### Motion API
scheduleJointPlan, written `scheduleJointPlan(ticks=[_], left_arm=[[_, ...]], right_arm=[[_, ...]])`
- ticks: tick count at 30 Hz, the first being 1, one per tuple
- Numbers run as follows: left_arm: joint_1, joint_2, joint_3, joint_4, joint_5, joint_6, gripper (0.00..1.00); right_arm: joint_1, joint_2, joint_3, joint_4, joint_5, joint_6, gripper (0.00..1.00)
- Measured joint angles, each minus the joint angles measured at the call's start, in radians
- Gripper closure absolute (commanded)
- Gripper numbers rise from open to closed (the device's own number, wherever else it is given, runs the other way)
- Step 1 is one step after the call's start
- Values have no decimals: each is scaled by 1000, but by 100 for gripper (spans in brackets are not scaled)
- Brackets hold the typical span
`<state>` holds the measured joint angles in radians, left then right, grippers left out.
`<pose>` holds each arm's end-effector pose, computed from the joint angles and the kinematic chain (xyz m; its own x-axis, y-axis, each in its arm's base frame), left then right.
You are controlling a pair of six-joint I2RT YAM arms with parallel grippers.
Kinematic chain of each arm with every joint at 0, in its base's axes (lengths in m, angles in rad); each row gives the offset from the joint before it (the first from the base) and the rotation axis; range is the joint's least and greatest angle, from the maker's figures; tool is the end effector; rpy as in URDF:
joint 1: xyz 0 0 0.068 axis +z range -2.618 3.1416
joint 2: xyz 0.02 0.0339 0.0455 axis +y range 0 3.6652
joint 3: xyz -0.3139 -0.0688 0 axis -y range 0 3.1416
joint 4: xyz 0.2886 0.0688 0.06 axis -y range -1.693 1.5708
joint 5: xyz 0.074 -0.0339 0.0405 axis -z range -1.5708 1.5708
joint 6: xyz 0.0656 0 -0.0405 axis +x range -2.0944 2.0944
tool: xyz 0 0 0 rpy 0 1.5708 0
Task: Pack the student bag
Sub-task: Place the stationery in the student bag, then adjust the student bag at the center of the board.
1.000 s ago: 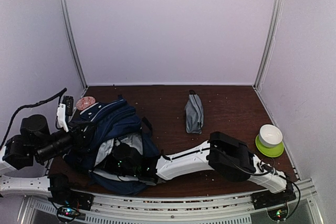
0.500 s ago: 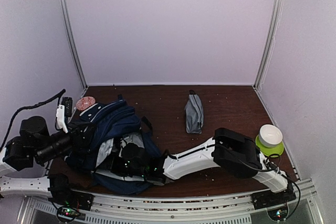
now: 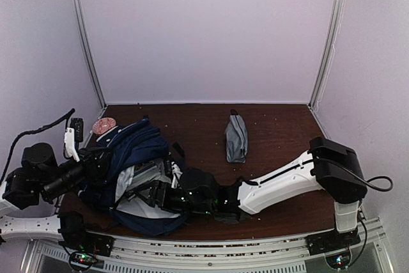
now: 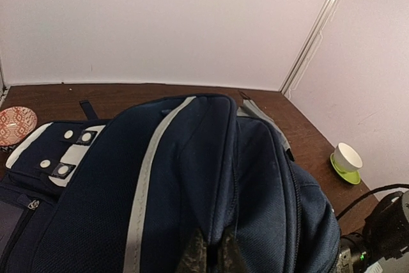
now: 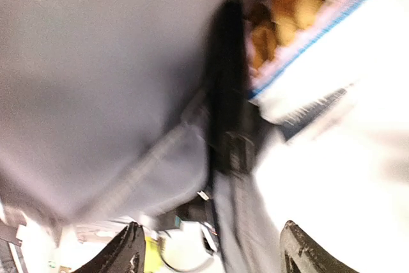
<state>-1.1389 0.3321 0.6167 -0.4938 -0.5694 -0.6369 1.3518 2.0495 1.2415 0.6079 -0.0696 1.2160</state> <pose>0.0781 -0.0849 0.3276 -0.3935 -0.3429 -0.8530 0.3858 0.7806 -0.4917 0.1137 0.5320 0.1972 -0.9420 0.0734 -0.3275 -0.3029 0.2341 0.9238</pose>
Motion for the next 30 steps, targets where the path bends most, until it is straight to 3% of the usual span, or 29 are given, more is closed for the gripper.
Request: scheduleJointPlan(ticks=[6, 12, 18, 23, 26, 30], left_arm=[[0, -2, 0, -1, -18, 18, 100], [0, -3, 0, -2, -19, 20, 100], [0, -2, 0, -4, -7, 10, 100], [0, -2, -13, 0, 10, -8, 100], [0, -2, -24, 7, 21, -17, 100], [0, -2, -34, 20, 28, -24, 100]], right_arm=[[-1, -199, -153, -126, 38, -117, 29], [-30, -367, -202, -308, 159, -253, 27], [-121, -306, -206, -438, 167, -318, 25], [-112, -201, -145, -541, 160, -363, 26], [-106, -159, -120, -562, 155, -380, 33], [-109, -147, -122, -561, 137, -373, 61]])
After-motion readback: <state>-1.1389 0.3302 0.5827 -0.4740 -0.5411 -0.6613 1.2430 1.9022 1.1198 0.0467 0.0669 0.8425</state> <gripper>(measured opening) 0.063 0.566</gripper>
